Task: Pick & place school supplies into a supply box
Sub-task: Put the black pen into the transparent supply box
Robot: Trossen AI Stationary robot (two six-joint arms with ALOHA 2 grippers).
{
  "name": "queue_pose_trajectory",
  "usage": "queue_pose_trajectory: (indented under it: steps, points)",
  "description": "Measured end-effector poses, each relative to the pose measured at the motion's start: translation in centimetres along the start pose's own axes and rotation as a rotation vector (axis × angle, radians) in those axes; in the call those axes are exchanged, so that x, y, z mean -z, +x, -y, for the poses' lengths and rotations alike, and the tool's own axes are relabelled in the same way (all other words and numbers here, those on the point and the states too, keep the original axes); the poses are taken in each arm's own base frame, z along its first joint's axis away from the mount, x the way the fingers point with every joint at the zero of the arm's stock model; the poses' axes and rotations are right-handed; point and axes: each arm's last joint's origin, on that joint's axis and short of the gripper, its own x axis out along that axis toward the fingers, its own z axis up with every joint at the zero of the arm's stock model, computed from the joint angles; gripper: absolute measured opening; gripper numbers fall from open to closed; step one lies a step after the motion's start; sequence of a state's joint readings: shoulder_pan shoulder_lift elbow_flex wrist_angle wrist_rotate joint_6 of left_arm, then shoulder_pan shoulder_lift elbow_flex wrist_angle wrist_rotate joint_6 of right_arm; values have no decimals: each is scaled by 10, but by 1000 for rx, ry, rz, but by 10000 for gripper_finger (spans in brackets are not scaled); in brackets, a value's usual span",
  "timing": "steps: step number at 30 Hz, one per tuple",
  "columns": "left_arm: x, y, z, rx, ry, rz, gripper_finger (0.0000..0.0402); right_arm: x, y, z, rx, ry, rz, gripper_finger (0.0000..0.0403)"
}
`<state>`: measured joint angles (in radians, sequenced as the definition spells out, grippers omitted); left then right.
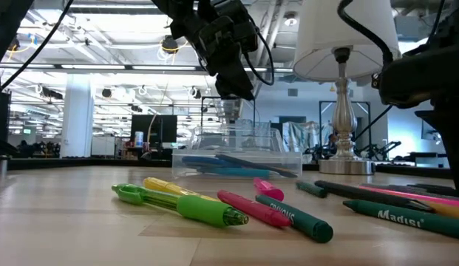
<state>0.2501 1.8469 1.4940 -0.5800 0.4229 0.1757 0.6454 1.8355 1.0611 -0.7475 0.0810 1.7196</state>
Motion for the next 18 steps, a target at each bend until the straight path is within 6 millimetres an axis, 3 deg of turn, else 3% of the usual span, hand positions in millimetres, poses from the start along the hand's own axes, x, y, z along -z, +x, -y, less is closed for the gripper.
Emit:
queue_pose_trajectory:
  steps: [13,18]
  points:
    - [1,0,0,1,-11,-6,148,1,0,5,65,58,-45,15]
    - [1,0,0,2,-22,-13,148,1,0,7,82,59,-64,12]
